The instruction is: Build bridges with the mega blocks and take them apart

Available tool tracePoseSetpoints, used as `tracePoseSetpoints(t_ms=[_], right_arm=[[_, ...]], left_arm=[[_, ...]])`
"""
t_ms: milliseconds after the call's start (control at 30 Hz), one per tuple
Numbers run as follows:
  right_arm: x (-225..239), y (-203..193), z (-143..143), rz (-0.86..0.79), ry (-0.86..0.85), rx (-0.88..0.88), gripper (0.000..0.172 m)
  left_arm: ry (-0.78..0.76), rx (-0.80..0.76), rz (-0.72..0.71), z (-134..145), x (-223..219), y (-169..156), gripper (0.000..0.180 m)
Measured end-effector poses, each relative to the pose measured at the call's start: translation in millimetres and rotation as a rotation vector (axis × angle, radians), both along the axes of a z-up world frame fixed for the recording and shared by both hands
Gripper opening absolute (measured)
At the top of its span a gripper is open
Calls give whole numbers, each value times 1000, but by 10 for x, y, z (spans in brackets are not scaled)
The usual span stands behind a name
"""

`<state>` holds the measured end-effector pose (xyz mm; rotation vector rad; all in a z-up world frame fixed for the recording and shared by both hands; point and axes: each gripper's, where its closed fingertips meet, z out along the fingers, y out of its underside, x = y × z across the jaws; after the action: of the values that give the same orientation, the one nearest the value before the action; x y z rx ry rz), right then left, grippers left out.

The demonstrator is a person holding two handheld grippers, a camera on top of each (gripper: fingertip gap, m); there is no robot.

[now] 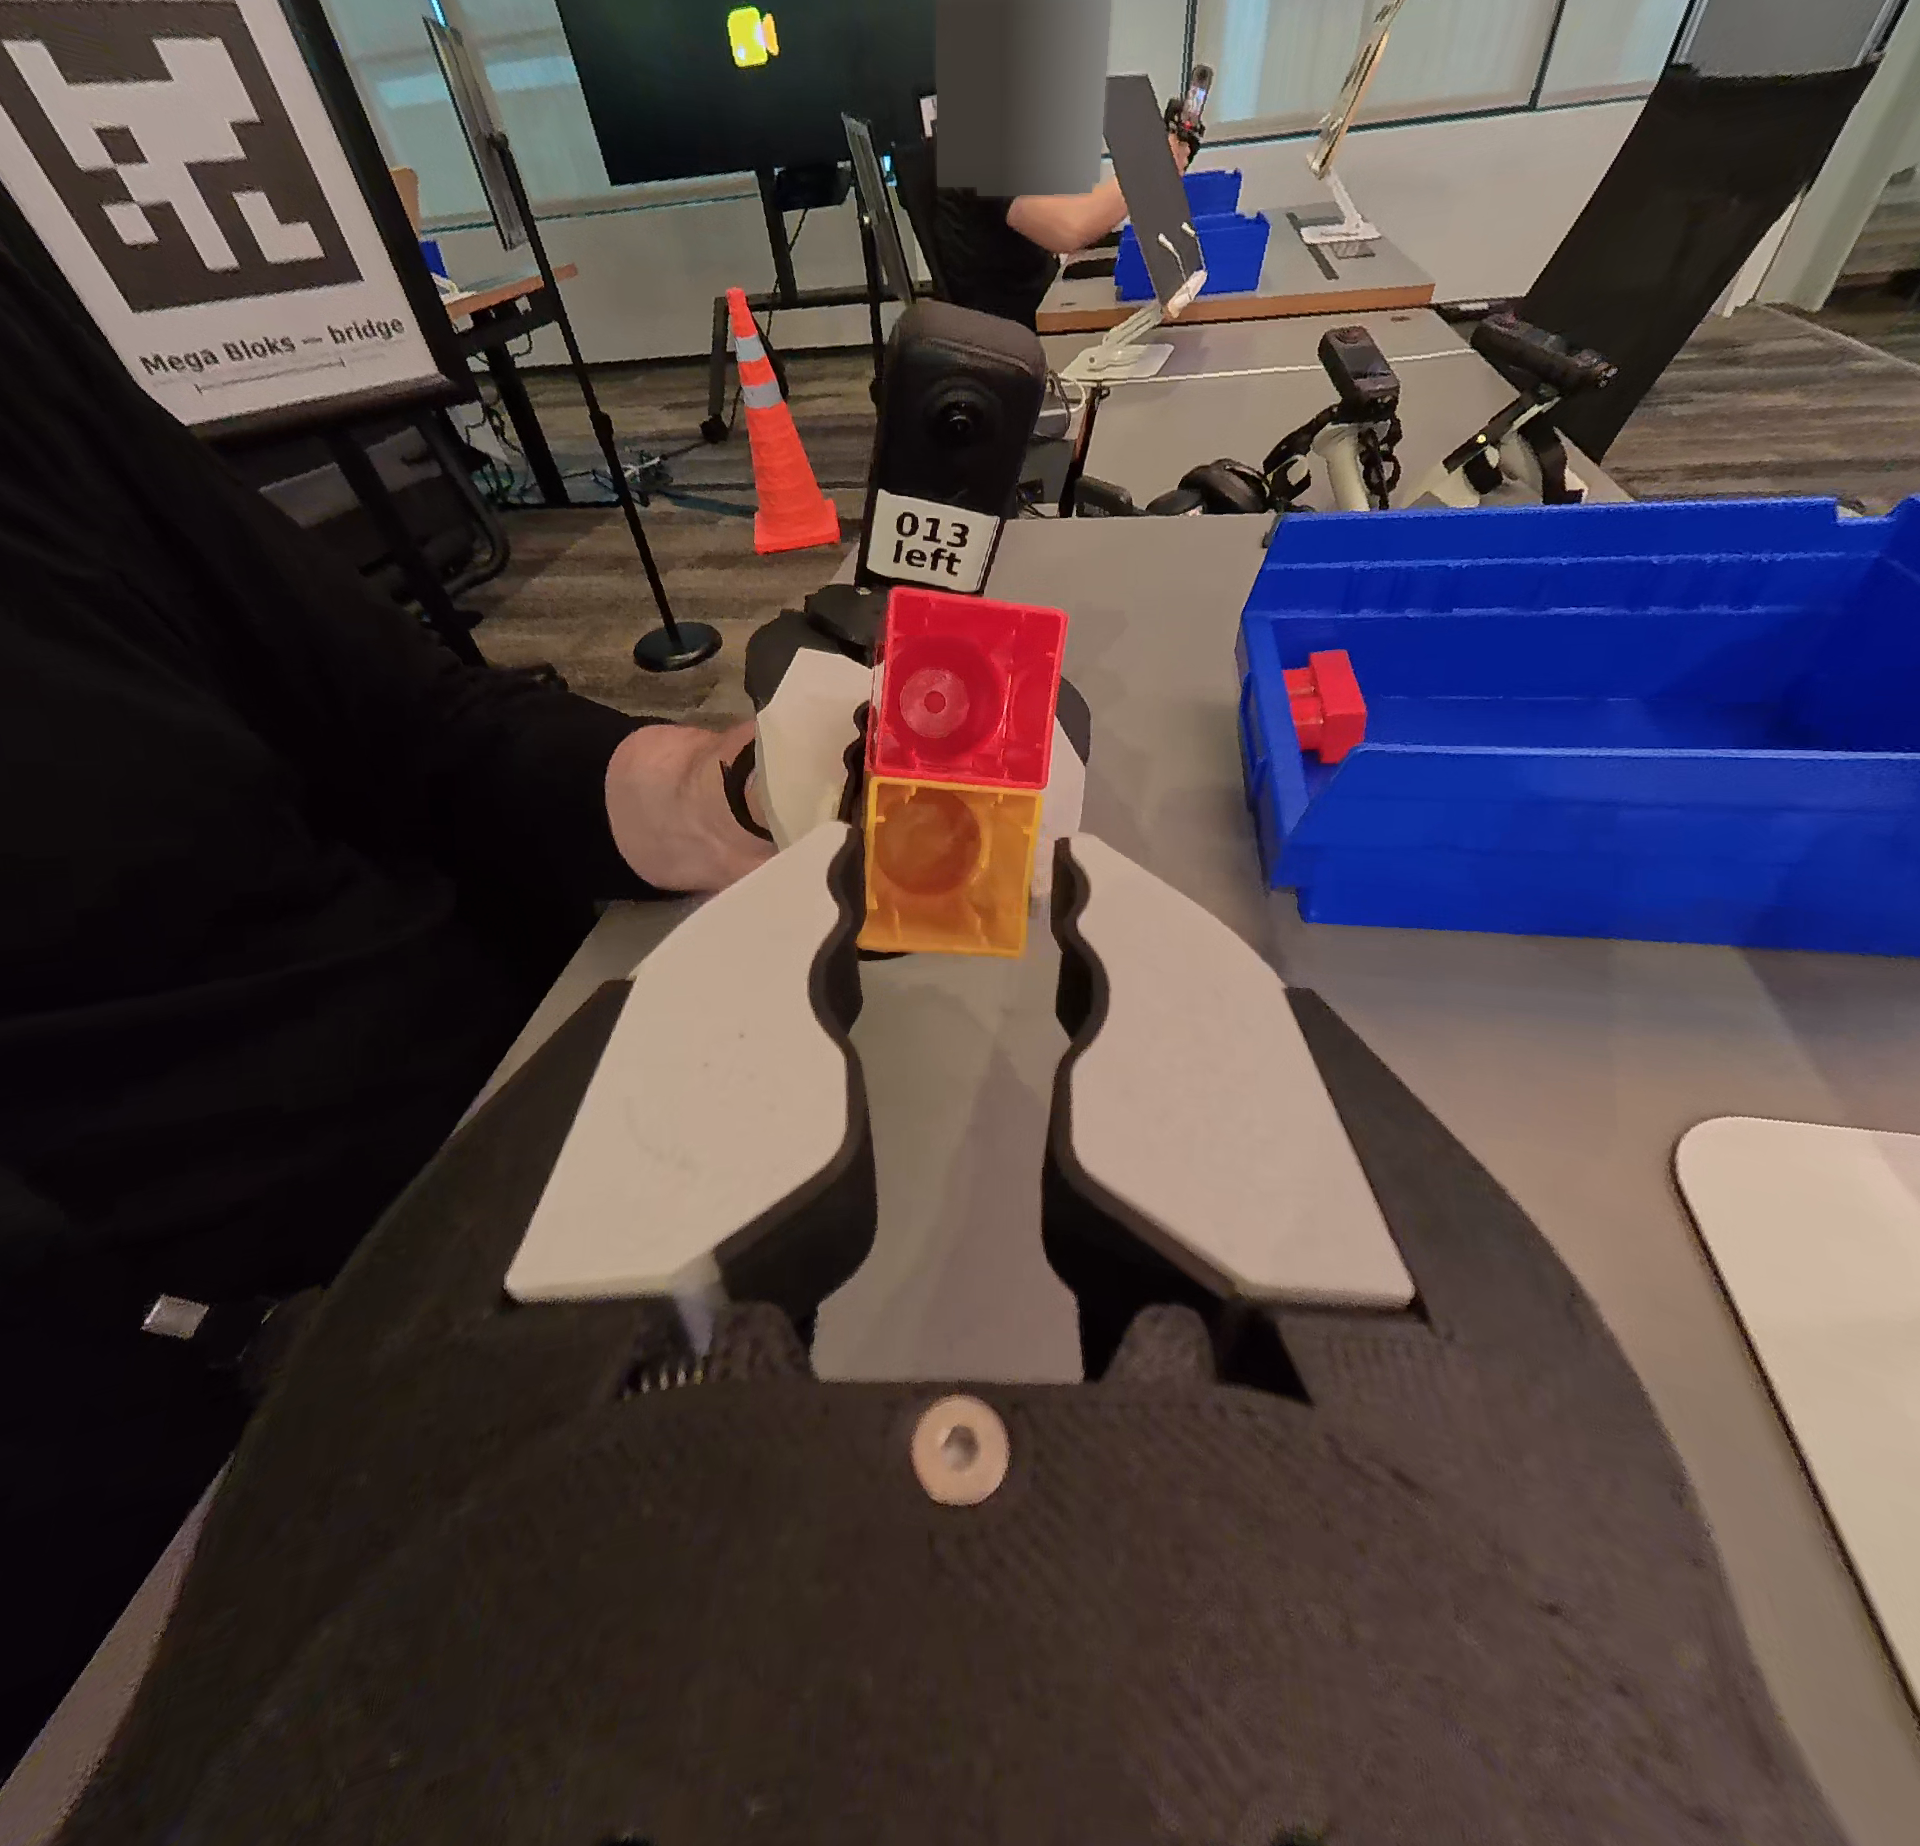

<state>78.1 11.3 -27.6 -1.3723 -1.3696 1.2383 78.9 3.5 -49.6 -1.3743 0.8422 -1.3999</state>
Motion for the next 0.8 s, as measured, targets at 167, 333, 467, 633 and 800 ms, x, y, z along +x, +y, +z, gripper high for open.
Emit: tracePoseSetpoints(t_ms=[167, 333, 467, 633, 800], right_arm=[[-29, -38, -57, 10, -24, 11, 34], [-25, -42, -62, 13, -30, 11, 34], [-36, -48, -71, 9, -39, 16, 33], [-59, -44, -115, 7, -36, 6, 33], [-60, -29, -130, 6, -38, -12, 33]], left_arm=[[51, 8, -12, -50, 88, -8, 40], [51, 15, -9, -47, 88, -6, 41], [4, 8, -21, 11, 78, -13, 44], [-8, 21, -14, 67, 50, 5, 44], [0, 21, 3, 44, 46, 32, 42]])
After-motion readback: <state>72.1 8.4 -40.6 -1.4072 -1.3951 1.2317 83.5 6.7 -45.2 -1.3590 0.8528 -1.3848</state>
